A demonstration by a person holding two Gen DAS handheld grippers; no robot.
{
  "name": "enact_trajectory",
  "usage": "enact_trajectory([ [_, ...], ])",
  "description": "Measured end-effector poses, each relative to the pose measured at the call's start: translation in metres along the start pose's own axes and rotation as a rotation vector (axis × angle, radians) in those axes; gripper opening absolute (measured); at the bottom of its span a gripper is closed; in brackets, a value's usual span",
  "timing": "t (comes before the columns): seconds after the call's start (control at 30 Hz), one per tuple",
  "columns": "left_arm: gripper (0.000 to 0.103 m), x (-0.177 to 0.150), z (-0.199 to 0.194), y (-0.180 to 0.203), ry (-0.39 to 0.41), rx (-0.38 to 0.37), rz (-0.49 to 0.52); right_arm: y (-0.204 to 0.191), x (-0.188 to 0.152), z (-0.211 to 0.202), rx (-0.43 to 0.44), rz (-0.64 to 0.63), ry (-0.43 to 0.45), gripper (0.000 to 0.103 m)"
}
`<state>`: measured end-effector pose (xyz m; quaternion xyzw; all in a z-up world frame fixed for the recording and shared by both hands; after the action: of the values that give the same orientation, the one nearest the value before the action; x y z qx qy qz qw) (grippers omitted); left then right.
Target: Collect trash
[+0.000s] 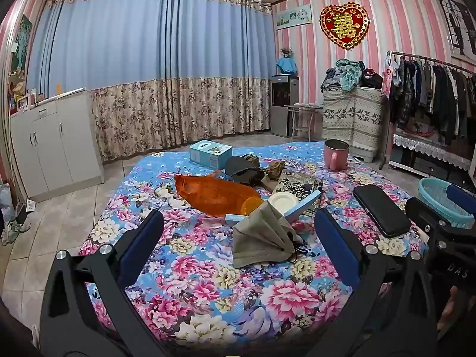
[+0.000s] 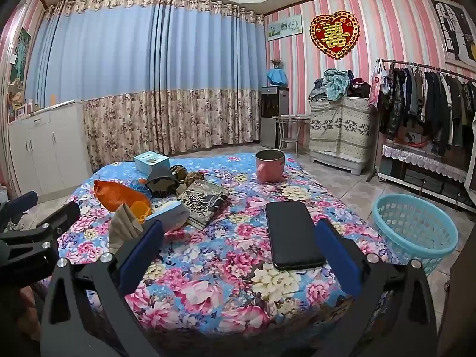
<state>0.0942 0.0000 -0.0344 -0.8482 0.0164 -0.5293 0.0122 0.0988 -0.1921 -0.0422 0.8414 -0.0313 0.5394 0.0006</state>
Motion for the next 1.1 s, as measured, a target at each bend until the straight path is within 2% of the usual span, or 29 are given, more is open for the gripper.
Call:
enact_trajectory([
  [0.47, 0.098, -0.0023, 0.0027, -0.0018, -0.008, 0.001, -0.012, 0.0088, -0.0015, 0.0012, 0.002, 0.015, -0.005, 0.099],
  [1.1, 0.098, -0.0049, 0.0066, -0.0025, -0.012, 0.011, -0.013, 0.0019, 0.001, 0.0019, -0.001, 0.005, -0.008, 0.099],
])
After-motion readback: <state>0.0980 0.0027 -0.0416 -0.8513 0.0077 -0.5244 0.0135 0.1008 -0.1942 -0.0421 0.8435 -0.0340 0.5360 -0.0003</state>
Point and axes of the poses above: each gripper's, at about its wrist camera, not at the fingertips, and z roughly the way its jaws point, y to its right, x to its top, the point moved 10 cm from there along z, roughly the way its jaws point, and after that the axes turned 6 degrees about -y, right-handed, at the moved point
